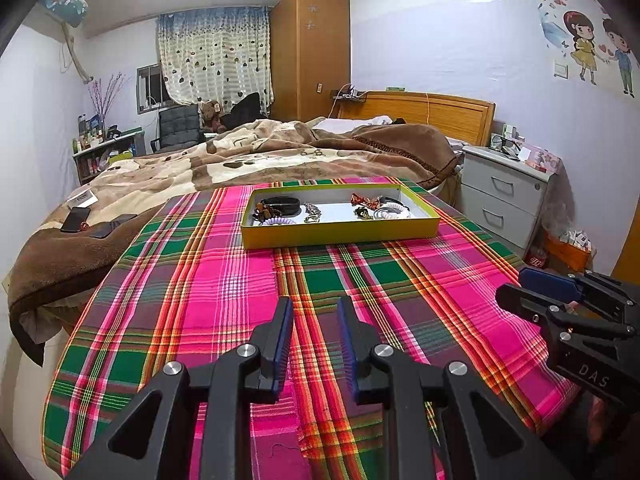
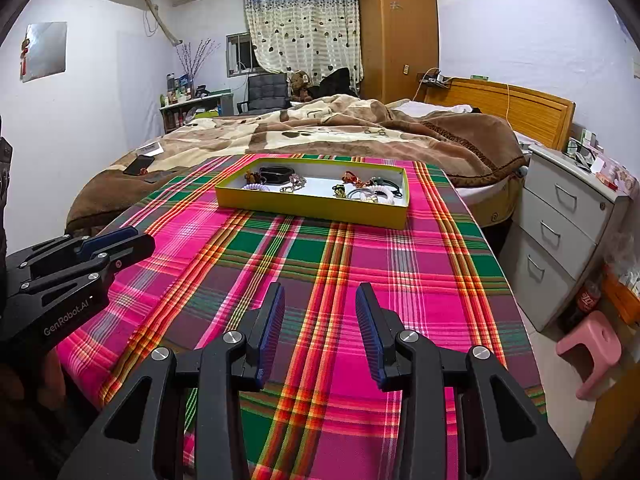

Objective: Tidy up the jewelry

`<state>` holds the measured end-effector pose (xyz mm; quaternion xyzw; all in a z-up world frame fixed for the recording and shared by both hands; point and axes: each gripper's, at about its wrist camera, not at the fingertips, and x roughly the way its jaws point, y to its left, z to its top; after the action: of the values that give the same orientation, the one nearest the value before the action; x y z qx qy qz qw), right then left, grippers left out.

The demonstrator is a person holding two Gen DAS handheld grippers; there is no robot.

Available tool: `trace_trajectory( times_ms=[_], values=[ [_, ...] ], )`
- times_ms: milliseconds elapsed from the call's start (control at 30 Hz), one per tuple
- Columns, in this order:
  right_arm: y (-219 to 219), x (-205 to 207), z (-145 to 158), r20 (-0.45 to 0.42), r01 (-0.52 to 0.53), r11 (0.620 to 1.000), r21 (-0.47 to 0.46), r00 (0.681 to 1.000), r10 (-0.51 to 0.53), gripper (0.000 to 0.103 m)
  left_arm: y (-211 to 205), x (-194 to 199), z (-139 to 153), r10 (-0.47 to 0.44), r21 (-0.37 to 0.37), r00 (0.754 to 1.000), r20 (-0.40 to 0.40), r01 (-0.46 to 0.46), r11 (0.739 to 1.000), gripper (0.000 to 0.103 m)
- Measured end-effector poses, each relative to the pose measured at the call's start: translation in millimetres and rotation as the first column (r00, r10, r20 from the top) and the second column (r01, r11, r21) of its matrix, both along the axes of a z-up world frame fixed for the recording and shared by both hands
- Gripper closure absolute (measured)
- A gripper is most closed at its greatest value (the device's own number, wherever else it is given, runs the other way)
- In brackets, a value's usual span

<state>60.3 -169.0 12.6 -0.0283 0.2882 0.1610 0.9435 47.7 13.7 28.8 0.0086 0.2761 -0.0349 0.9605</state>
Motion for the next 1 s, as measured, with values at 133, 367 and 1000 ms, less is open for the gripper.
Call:
trace_trajectory(
  times_ms=[133, 367, 1000],
  values=[
    [0.0, 0.0, 0.1, 0.0, 0.0, 1.0, -0.001, 1.0, 0.0, 0.065, 0.6, -0.5, 0.0, 0.001, 0.001, 1.0, 0.001, -0.001, 1.0, 0.081],
    [-0.1, 0.5, 0.3, -0.001, 0.001, 1.0, 0.0, 1.0, -0.001, 0.065, 1.3, -1.0, -0.8, 0.004, -0.005, 1.0, -0.005, -0.004, 1.0, 0.081],
    [-0.2, 0.6, 0.4, -0.001, 0.001, 1.0, -0.001, 1.0, -0.001, 0.065, 1.4, 0.5, -9.7, 0.032, 0.01, 0.999, -0.023, -0.032, 0.999, 0.081]
  ],
)
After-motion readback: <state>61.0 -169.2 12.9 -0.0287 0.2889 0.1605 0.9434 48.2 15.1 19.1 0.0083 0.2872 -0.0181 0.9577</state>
